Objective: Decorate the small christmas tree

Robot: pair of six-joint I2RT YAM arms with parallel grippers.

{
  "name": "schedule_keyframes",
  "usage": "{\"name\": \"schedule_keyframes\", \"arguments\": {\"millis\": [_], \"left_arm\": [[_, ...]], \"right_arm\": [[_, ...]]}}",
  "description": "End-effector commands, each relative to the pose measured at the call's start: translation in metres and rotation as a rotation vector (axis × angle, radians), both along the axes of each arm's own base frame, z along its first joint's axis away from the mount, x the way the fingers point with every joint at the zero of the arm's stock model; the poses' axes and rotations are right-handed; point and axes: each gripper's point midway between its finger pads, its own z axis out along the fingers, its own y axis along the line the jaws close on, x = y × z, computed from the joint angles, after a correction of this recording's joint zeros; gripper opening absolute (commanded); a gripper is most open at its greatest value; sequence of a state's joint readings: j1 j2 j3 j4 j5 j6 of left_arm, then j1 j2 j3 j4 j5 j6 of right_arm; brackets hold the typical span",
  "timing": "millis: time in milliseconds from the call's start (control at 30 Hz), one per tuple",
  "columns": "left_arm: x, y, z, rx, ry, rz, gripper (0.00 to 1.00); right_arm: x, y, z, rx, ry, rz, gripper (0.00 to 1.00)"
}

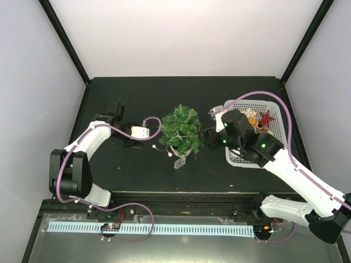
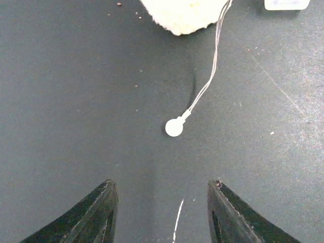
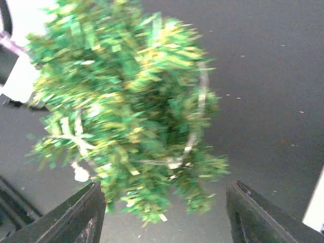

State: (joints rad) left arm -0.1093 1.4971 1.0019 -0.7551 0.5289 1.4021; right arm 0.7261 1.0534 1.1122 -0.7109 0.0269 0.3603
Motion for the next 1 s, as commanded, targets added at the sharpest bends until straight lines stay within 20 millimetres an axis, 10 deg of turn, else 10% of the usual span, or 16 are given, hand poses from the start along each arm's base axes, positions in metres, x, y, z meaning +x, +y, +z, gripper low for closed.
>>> {"name": "schedule_keyframes", "arguments": {"millis": [0,333,700,967], "left_arm": [[-0.004,0.006,0.018,-0.062,-0.007,0.045,0.50],[-0.017,0.014,0.075,-0.211,-0.049,0.172,0.51],[-0.063,-0.007,0.140,-0.397,-0.123,0.158,0.56],[-0.079,-0.006,0.138,-0.378,-0.141,0.149,0.58]], "right_arm": [[-0.019,0.021,0.005,-0.028,-0.006,0.053,0.65],[-0.064,0.061,-0.039,0.063,0.124,0.203,0.38],[-0.026,0.060,-0.085,-0.045,0.145,0.095,0.38],[0.006,0.039,-0.097,-0.048,0.151,0.021,0.38]]}}
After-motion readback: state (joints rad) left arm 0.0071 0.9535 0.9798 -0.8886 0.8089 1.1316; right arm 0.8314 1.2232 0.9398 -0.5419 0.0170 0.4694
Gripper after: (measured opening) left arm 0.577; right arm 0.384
